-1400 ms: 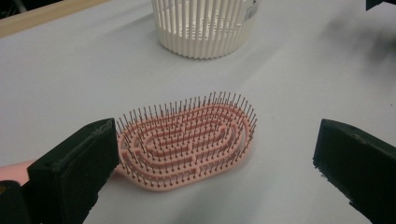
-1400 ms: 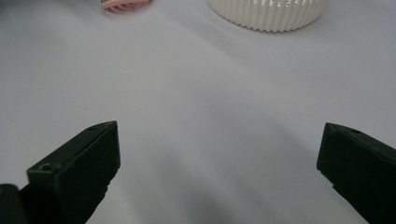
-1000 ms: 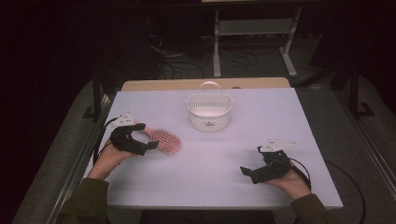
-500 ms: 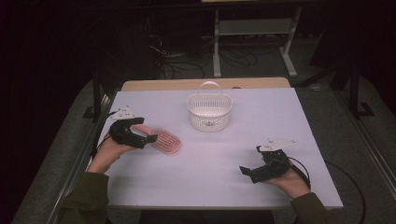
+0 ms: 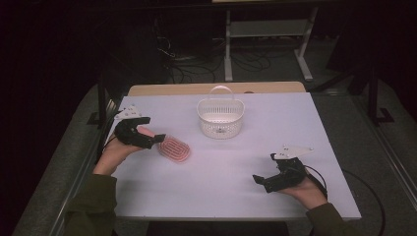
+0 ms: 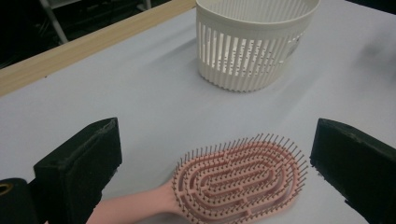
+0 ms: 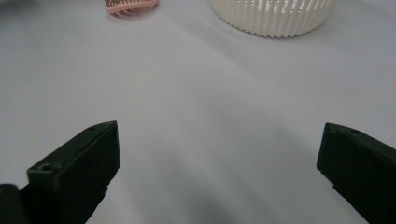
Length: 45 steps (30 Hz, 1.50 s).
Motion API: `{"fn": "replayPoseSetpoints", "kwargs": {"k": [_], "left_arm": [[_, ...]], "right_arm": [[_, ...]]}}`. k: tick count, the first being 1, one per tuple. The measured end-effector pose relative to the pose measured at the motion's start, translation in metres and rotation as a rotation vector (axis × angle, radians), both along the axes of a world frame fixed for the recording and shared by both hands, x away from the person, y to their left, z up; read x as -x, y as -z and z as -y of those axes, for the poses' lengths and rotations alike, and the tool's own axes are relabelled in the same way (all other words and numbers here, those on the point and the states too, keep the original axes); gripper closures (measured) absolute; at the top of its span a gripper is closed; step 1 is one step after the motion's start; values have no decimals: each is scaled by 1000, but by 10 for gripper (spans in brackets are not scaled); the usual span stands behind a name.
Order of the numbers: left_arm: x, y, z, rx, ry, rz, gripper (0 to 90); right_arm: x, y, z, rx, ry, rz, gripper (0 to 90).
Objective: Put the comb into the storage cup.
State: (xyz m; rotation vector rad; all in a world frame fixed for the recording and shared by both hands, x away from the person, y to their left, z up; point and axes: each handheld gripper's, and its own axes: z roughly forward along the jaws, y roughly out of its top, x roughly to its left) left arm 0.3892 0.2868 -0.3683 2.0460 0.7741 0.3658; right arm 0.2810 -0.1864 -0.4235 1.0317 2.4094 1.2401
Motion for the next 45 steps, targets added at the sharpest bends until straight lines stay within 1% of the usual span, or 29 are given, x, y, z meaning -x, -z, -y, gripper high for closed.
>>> {"fn": "replayPoseSetpoints", "kwargs": {"k": [3,8,13,15,19,20,21,22,26,27,28,32,34,36,39,40,42,43,44,45], "left_arm": [[-3,-1,-1,-12,-5,3,20],[-8,-2,-3,-25,-12,9,55],[-14,-3,-6,-23,-20,8,88],[-17,-3,-7,-32,-24,10,126],[-22,-1,-9,-35,-39,3,197],[-24,0,-10,-42,-43,5,197],[-25,1,-10,-51,-49,6,222],[-26,2,-10,-58,-55,4,275],[-31,7,-13,-78,-73,0,333],[-33,9,-14,-89,-81,-3,374],[-33,9,-14,-89,-81,-3,391],[-38,13,-17,-115,-112,-9,484],[-39,15,-19,-112,-120,-14,525],[-41,17,-20,-124,-125,-18,563],[-42,18,-22,-129,-130,-21,634],[-43,18,-23,-135,-139,-18,660],[-45,19,-24,-148,-148,-15,677],[-45,19,-25,-148,-154,-13,708],[-46,19,-26,-154,-167,-13,775],[-48,20,-28,-164,-181,-15,802]], "right_arm": [[0,0,0,-1,0,0,0],[0,0,0,2,-1,2,0],[0,0,0,1,0,-3,0],[0,1,0,2,-1,-4,0],[0,0,0,0,-1,-3,0],[0,0,0,0,-1,-3,0],[0,0,0,-1,0,-3,0],[0,0,0,-3,2,-4,0],[1,0,0,-5,2,-6,0],[1,0,1,-5,1,-7,0],[1,0,1,-6,2,-6,0],[1,1,1,-6,5,-6,0],[1,1,1,-5,4,-8,0],[1,1,1,-6,4,-8,0],[1,1,2,-7,5,-8,0],[1,1,2,-7,5,-9,0],[1,1,2,-7,4,-8,0],[1,1,2,-7,2,-8,0],[1,1,1,-6,2,-9,0],[1,1,2,-6,2,-9,0]]}}
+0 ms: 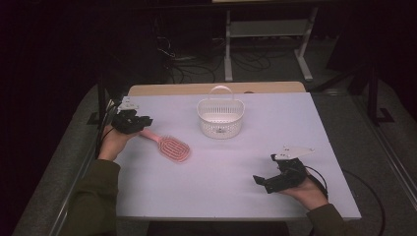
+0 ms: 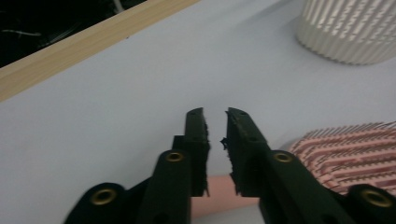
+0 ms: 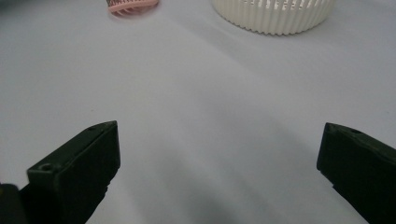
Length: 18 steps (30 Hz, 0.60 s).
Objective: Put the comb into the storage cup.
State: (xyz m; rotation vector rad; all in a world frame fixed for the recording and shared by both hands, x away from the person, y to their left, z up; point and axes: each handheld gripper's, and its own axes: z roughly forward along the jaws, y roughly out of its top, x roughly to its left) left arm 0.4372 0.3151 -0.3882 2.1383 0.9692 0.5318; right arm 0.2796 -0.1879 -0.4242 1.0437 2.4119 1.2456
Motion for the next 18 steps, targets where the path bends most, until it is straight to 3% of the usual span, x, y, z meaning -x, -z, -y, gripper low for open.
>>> {"fn": "replayPoseSetpoints", "kwargs": {"k": [4,10,18], "left_arm": [[-4,1,-5,-11,-24,-5,900],[-10,5,-10,-23,-53,-11,900],[-19,16,-16,-56,-86,-49,900]], "right_arm": [[0,0,0,-1,1,1,0],[0,0,0,0,1,-1,0],[1,0,0,-2,0,1,0]]}}
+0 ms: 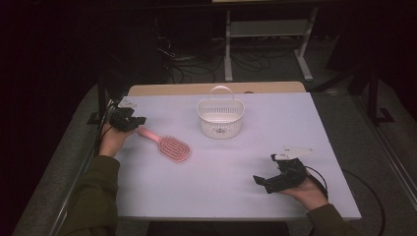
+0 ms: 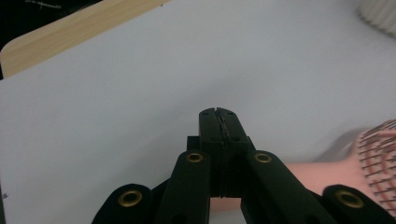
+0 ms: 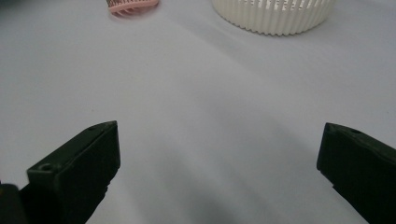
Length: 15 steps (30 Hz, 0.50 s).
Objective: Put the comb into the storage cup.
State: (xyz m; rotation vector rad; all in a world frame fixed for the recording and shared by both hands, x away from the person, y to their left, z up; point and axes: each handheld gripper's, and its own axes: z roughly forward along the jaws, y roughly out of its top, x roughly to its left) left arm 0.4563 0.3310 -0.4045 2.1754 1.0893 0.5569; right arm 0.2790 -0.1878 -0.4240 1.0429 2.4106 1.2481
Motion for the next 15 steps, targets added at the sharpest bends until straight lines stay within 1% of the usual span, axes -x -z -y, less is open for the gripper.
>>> {"fn": "replayPoseSetpoints", "kwargs": {"k": [2,4,10,13,15], "left_arm": [[-2,3,-2,1,-5,-10,900],[-4,6,-2,-10,-3,-10,900],[-8,14,-2,-46,2,-31,900],[-8,16,0,-54,-1,-33,900],[-8,16,0,-66,6,-35,900]], "right_arm": [[0,0,0,0,2,0,0],[0,0,0,0,2,-1,0],[0,0,0,-5,6,-4,0],[0,0,0,-4,3,-3,0],[0,0,0,-6,3,-3,0]]}}
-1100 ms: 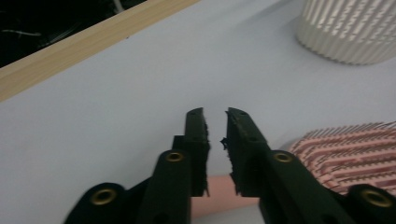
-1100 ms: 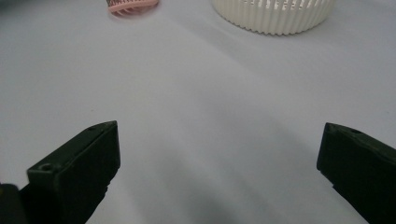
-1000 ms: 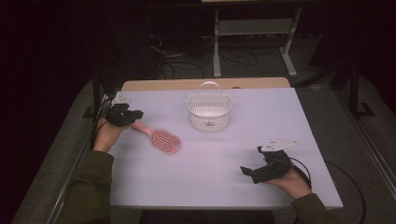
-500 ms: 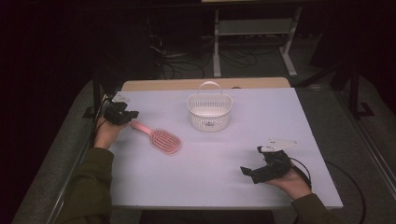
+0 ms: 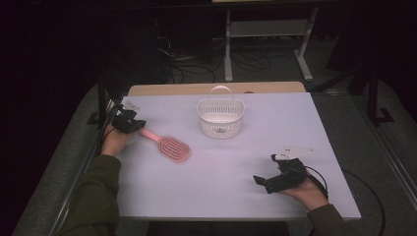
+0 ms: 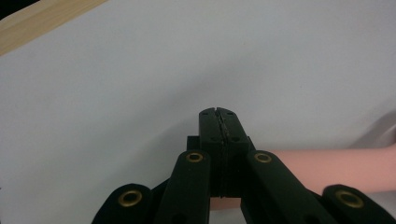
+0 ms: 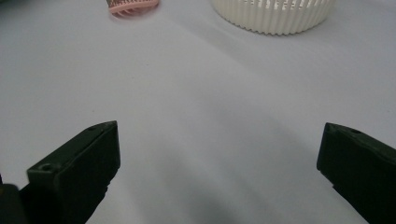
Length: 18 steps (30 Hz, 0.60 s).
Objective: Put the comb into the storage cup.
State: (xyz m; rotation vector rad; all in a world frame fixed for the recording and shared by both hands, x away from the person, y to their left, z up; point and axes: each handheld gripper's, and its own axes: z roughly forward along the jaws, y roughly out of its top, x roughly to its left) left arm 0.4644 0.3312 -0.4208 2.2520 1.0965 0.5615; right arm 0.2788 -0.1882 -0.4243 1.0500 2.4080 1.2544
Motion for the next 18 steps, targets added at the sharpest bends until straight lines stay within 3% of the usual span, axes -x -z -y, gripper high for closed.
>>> {"fn": "replayPoseSetpoints", "kwargs": {"k": [13,18], "left_arm": [[2,0,-5,18,7,-25,900],[4,7,-5,-26,31,-60,900]], "right_arm": [[1,0,0,-2,1,-2,0],[1,0,0,-2,2,-3,0]]}}
